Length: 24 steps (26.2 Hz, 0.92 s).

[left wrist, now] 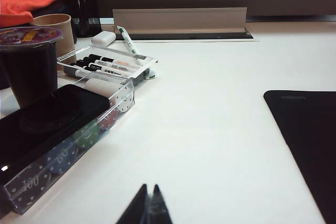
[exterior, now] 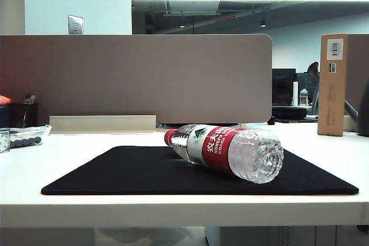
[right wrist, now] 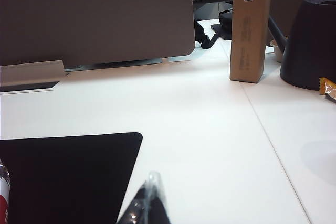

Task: Stand the plastic bottle up on the black mouse pad.

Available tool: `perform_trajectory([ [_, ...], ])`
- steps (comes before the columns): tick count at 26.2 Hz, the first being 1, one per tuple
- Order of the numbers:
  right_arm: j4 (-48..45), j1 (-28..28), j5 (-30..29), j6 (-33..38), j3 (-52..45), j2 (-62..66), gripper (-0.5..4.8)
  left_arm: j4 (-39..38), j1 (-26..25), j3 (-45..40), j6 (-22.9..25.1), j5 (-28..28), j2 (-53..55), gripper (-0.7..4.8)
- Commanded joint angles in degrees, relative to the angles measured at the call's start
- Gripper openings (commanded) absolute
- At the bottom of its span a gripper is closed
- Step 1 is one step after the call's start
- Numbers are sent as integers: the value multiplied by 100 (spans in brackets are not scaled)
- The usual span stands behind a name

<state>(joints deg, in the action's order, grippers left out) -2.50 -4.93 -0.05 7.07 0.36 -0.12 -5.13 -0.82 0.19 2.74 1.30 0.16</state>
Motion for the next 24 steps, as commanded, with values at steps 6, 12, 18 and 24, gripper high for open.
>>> perform_trajectory([
  [6, 0, 7, -9, 31, -28, 0, -5, 50, 7, 26, -17, -2, -2, -4],
  [12, 63, 7, -9, 44, -28, 0, -5, 50, 186, 24, -17, 22, -2, -4],
  [18, 55, 4, -9, 1484, -28, 0, -5, 50, 1650, 24, -17, 17, 0, -4],
  [24, 33, 7, -363, 2861, -26, 0, -5, 50, 3281, 24, -17, 0, 0, -4],
])
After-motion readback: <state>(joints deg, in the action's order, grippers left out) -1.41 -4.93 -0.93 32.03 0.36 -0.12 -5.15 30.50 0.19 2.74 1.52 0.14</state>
